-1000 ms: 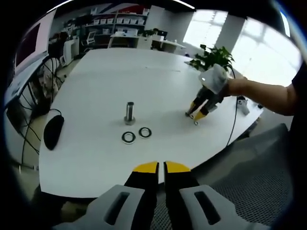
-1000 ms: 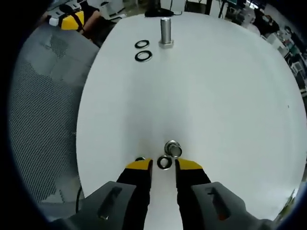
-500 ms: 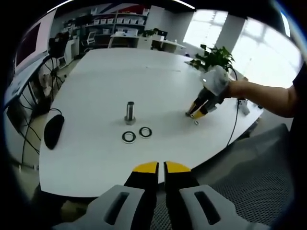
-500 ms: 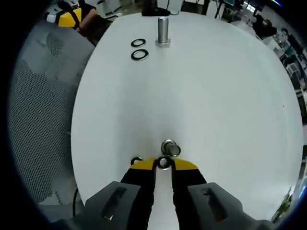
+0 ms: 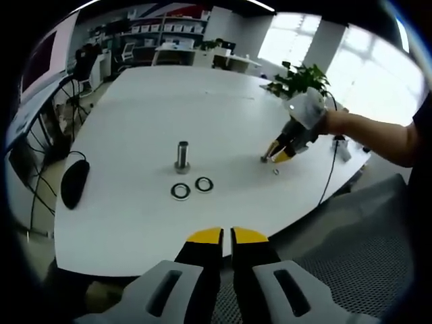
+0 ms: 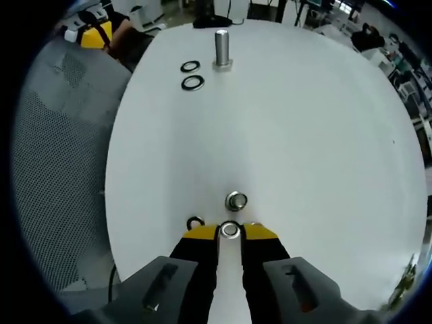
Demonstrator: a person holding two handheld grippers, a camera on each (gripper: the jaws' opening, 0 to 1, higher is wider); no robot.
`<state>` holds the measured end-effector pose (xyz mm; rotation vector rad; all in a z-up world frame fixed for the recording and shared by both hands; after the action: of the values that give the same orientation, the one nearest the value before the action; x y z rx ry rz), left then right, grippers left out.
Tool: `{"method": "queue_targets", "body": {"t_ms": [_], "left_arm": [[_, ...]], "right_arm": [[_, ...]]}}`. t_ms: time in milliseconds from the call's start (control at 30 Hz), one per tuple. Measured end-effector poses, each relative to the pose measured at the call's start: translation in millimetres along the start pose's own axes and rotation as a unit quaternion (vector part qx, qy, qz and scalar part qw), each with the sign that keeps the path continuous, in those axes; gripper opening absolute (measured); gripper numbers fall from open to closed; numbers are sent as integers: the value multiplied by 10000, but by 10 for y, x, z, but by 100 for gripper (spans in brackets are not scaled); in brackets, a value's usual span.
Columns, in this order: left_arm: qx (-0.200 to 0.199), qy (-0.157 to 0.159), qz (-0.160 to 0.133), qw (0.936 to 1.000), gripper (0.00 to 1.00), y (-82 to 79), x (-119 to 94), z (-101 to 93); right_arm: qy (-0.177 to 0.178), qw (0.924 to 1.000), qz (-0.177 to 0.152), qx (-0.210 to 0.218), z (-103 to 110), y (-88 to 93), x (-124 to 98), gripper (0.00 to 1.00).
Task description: Place the washer onto the threaded stud by aligning its center hole with the stud, sliding it down to the base, and recovering from edge contact or off-axis alignment until the washer reaches the visible bottom stop.
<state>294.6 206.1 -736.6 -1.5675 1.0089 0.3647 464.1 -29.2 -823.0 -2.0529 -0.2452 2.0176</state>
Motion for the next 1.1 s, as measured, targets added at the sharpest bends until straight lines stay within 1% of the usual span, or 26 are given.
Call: {"method": "queue_targets", "body": {"t_ms": [100, 300, 733, 800, 833, 967, 1100], "left_arm": [[7, -15, 7, 10000, 2, 3, 0, 2], [5, -19, -21, 10000, 2, -3, -3, 3], [7, -41, -53, 10000, 2, -14, -8, 11], [7, -40, -55, 10000, 2, -15, -8, 10], [9, -36, -57, 10000, 2, -15, -8, 8], [10, -33, -59, 10000, 2, -16, -8, 7], [16, -32, -65, 10000, 2, -16, -11, 5]], "right_arm": [[31, 10000, -16, -6, -24, 0, -63, 13], [46, 9999, -86, -23, -50, -58, -212, 13], [4, 9992, -128, -367, -44, -225, -433, 13], [-82, 9991, -247, -334, -35, -272, -440, 13], [-106, 9991, -256, -326, -31, -284, -443, 13], [-71, 9985, -200, -501, -38, -326, -453, 13], [-86, 9981, -168, -590, -40, -371, -442, 13]]}}
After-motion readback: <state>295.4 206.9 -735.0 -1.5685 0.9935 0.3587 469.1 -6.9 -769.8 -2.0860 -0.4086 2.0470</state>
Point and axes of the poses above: the point that each gripper's makers call its tool centre point, and the gripper's own axes: x roughly forward along the fingers, z roughly to its left, y roughly out of its underside, the point moved 3 cm from there along -x, roughly backward along the fingers
